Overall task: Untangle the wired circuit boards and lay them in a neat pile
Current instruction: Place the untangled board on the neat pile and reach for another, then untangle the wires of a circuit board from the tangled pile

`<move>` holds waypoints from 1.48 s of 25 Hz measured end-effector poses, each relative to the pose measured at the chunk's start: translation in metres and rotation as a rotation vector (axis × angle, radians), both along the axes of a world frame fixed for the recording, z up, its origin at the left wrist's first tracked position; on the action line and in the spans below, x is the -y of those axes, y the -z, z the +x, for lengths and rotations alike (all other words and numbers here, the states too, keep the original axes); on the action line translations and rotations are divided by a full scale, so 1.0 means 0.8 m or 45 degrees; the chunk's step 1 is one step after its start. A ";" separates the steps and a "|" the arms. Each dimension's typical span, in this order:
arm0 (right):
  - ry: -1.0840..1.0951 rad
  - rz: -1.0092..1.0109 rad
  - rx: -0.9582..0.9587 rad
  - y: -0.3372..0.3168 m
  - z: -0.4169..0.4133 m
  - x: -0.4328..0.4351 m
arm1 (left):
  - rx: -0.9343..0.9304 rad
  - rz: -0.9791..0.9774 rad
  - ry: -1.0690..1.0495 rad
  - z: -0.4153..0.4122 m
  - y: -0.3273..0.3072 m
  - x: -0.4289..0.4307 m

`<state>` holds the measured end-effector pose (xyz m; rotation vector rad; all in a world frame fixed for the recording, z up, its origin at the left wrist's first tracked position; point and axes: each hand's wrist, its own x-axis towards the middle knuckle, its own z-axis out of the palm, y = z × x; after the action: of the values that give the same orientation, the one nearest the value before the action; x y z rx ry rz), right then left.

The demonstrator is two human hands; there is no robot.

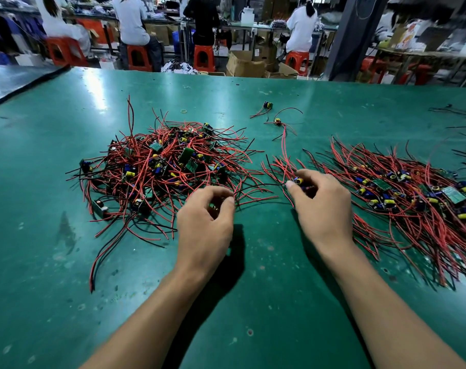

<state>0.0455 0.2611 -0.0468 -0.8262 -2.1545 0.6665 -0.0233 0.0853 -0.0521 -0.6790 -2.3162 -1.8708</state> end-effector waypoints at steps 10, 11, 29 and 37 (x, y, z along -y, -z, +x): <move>-0.420 0.164 0.199 0.008 -0.006 0.033 | -0.112 -0.443 -0.107 -0.017 0.011 0.001; -0.396 0.148 0.295 0.010 -0.006 0.033 | -0.129 -0.466 -0.098 -0.017 0.012 0.001; -0.479 -0.402 0.009 0.004 -0.012 0.035 | 0.497 0.681 0.102 -0.007 -0.023 -0.003; -0.747 -1.064 -0.209 -0.018 -0.004 0.037 | 1.068 0.970 0.482 -0.012 -0.028 -0.001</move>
<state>0.0420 0.2312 -0.0328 -0.4756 -1.9373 1.9377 -0.0326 0.0857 -0.0300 -0.2390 -1.5022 -3.4108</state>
